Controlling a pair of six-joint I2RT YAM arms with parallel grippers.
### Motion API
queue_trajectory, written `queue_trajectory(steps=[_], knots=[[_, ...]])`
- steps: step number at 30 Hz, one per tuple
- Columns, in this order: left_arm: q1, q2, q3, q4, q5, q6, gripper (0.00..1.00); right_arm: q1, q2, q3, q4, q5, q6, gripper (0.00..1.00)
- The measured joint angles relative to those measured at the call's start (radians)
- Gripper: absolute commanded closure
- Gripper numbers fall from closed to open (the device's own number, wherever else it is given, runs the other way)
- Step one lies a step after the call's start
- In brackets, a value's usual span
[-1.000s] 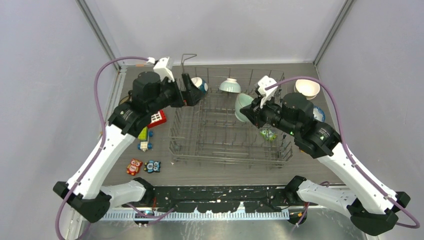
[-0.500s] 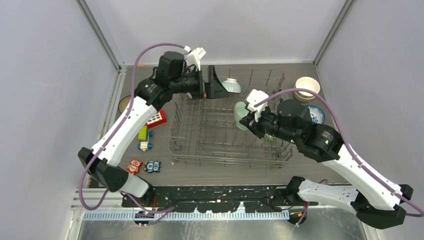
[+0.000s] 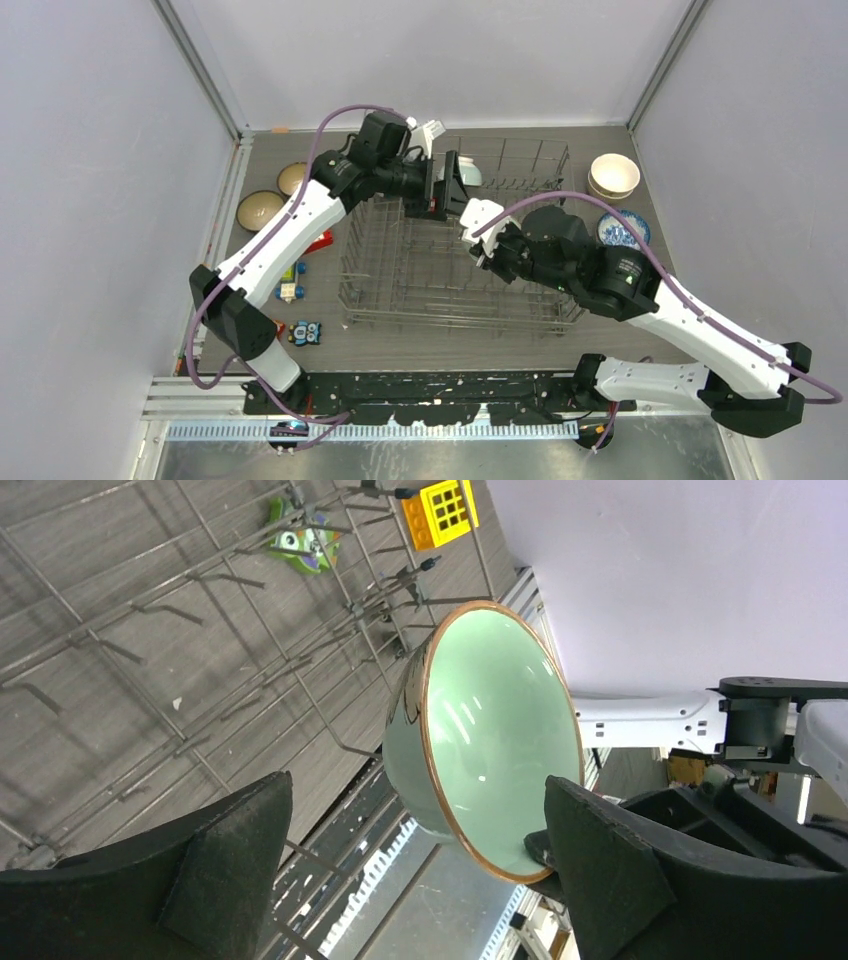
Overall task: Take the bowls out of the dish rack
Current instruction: Adjust the dish rack at the center of the board.
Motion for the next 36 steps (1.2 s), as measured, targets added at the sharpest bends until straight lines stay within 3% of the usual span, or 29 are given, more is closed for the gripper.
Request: queue_trajectory(steps=[11, 18, 24, 32, 36], knots=[[-0.025, 0.061, 0.015, -0.059, -0.01, 0.004, 0.26, 0.042, 0.034, 0.006, 0.001, 0.056, -0.051, 0.99], [-0.026, 0.066, 0.023, -0.076, -0.005, 0.005, 0.5, 0.046, 0.034, 0.006, 0.002, 0.079, -0.073, 0.99], [-0.029, 0.066, 0.025, -0.077, -0.005, 0.004, 0.55, 0.051, 0.047, 0.006, 0.005, 0.085, -0.079, 0.99], [-0.029, 0.067, 0.027, -0.076, -0.009, 0.002, 0.76, 0.054, 0.067, 0.006, 0.009, 0.088, -0.086, 0.99], [-0.029, 0.068, 0.027, -0.076, -0.022, 0.0, 0.92, 0.063, 0.084, 0.006, 0.019, 0.088, -0.099, 0.99]])
